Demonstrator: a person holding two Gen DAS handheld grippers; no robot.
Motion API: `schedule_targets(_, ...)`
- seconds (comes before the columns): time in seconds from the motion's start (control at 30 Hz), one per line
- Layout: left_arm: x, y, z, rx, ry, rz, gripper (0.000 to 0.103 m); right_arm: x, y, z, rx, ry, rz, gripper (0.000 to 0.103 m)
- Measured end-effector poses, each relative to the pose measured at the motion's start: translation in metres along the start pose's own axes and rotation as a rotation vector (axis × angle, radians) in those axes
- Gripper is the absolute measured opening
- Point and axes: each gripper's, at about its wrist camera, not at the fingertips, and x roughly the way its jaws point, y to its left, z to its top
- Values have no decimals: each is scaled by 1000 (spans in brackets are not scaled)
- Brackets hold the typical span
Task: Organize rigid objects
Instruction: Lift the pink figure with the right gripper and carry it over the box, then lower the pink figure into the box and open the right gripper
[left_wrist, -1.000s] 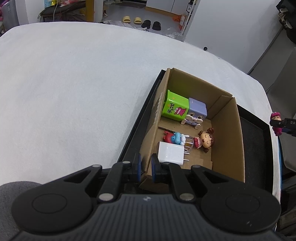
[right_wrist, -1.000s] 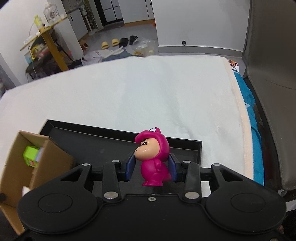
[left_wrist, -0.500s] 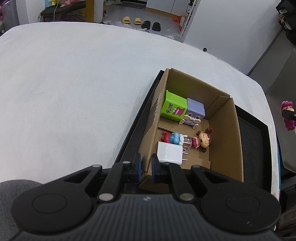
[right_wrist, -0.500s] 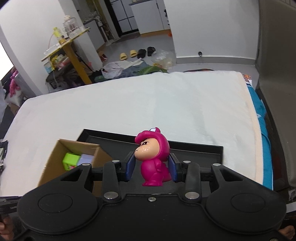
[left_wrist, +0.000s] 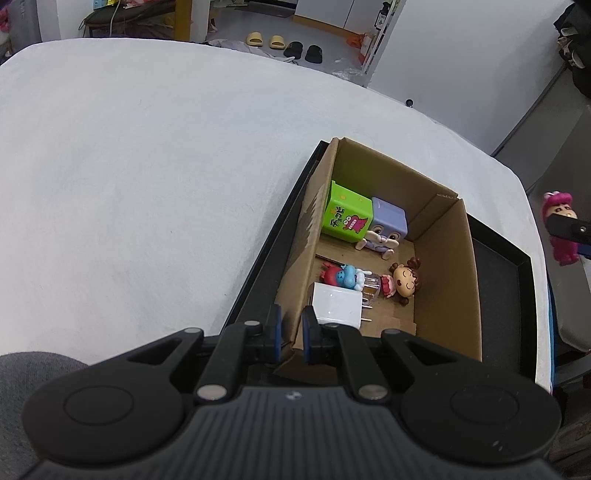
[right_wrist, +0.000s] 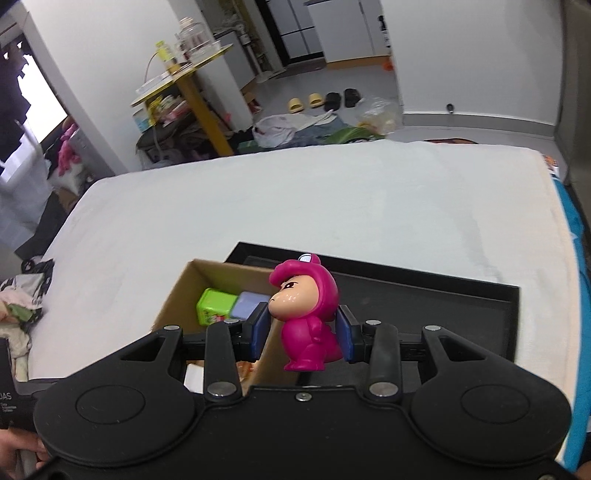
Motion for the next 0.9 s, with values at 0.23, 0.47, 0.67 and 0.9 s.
schedule_targets(0.23,0,-1,0,-6,3,-8,10,13,20,-3,1,22,41,38)
schedule_targets(0.47,-1,-3,-1,-11,4,-13,10,25,33,-6,3,46,80,38)
schedule_targets(0.67,0,-4,-3,-9,5,-17,10,36,40,-7,5,53,74,38)
schedule_targets(0.9,1,-1,-2,-9,6,-22,10,55,48,-11,-4,46,52,38)
